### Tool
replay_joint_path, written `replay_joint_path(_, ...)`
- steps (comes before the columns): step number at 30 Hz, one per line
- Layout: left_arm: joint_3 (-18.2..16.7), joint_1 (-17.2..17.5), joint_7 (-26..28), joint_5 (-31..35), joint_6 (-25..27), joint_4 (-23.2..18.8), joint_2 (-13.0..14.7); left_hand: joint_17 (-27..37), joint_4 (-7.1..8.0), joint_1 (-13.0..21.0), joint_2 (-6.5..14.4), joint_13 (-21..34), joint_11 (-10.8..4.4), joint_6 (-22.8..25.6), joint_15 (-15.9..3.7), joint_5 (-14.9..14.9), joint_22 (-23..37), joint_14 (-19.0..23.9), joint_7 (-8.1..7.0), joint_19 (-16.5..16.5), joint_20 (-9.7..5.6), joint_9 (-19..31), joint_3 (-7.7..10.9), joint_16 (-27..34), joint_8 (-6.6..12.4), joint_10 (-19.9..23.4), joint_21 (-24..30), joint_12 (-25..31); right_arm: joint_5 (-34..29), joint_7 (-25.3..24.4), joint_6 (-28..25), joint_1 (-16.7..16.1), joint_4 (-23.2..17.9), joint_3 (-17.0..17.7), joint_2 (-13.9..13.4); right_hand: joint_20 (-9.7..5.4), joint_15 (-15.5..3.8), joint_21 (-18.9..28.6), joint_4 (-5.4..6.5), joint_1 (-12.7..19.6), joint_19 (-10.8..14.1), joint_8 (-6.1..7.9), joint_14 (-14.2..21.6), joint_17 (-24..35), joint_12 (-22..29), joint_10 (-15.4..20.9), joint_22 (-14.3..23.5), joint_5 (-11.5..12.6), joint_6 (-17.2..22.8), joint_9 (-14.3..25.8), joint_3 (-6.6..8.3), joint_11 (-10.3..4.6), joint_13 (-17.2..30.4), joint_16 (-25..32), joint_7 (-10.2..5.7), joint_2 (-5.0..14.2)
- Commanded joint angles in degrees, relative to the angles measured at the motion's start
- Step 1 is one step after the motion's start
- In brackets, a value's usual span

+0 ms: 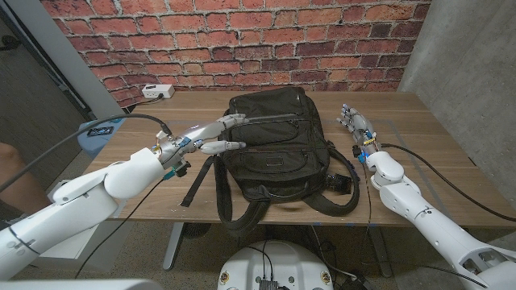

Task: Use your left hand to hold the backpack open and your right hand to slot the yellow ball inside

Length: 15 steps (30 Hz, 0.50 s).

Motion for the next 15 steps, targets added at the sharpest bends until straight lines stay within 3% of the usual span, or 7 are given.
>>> replay_joint_path(1,-2.44,2.66,-1.5,3.39,-0.05,-2.4,-1.15,0.21,0.08,0.01,-0.63,0.13,-0.09,0.18,-0.02,0.33,0.2,0.07,0.41,0.21,0.25,0.27,-0.34,0.35,0.27,-0.32,0.06,0.2,-0.23,-0.01,-0.34,0.05,0.05,0.05,-0.55,-2.45,-1.33,0.27,-0.45,0.73,0.39,0.32,-0.28,0.08,0.26,0.13,0.3,0.07,0.71,0.09,0.15,0.31,0.1,0.36,0.04,0.14)
replay_joint_path(15,-9.68,10.08,-4.0,8.04,-2.15,-4.86,-4.96,0.22,0.24,-0.2,-0.88,0.26,0.17,-0.41,0.2,0.31,0.24,-0.07,0.4,0.27,0.27,0.34,-0.85,0.4,0.12,-0.78,0.17,0.19,-0.42,-1.89,-1.77,-1.91,-2.75,0.48,-1.54,-2.46,-1.33,0.26,-0.51,0.8,0.38,0.31,-0.3,0.09,0.25,0.07,0.3,0.06,0.74,0.1,0.11,0.28,0.11,0.4,0.08,0.17)
